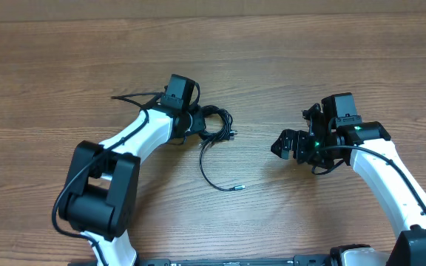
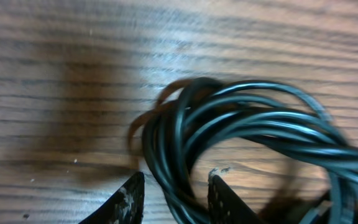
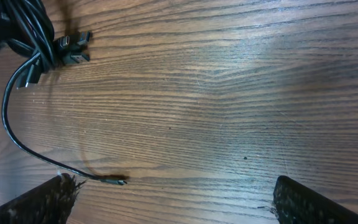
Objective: Untangle cables
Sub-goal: 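Grasp the coil with the left gripper and lift it upward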
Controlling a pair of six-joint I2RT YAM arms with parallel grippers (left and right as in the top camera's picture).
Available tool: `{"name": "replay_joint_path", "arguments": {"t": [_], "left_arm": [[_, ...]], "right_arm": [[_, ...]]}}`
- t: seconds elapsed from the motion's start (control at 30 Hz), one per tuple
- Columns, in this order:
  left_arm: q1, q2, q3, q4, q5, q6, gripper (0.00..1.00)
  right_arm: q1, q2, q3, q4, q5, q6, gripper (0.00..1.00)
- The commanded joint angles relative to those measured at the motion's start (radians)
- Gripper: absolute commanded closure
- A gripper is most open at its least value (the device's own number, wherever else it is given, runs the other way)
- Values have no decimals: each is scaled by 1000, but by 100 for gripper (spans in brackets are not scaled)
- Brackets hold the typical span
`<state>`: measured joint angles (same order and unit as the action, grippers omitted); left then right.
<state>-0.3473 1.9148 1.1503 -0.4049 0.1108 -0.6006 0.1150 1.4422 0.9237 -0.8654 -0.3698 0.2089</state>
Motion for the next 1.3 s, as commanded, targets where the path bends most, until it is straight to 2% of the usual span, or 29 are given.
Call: {"name": "replay_joint_path", "arguments": {"t": [0.0,0.1,0.17,0.27,0.33,0.47,0.53,0.63,0.67,0.7,0.8,0.9,0.97,1.13,1.27], "left_arm": [[-12,29,-10,-1,-15,-8,67],[-11,32,-10,-1,-16,0,75],[-10,32,-10,3,-24,90,96],[5,30,5,-10,-20,203,96],[34,25,34,-43,52,256,96],[126,21,114,-117,319,407,96],[186,21,136,-127,462,431,96],[260,22,137,-127,668,489,96],[282,22,136,-142,724,521,96],[300,22,136,-161,759,545,96],[330,23,135,-212,803,623,96],[332,23,129,-231,803,726,96],[329,23,127,-229,803,735,96],[321,23,127,-209,741,716,96],[320,23,128,-204,634,613,96]], "right_arm": [[3,2,18,3,-6,1,0],[3,2,18,23,-6,1,0],[3,2,18,39,-6,1,0],[3,2,18,47,-13,6,0],[3,2,18,55,-66,14,0],[3,2,18,145,-235,135,0],[4,2,18,193,-290,189,0],[4,2,18,236,-314,237,8],[4,4,18,242,-313,258,7],[4,7,18,245,-314,282,0],[4,22,18,251,-327,365,0],[19,47,18,287,-371,387,0],[43,62,18,311,-372,393,0],[141,104,18,394,-365,394,33],[222,119,18,492,-364,394,50]]}}
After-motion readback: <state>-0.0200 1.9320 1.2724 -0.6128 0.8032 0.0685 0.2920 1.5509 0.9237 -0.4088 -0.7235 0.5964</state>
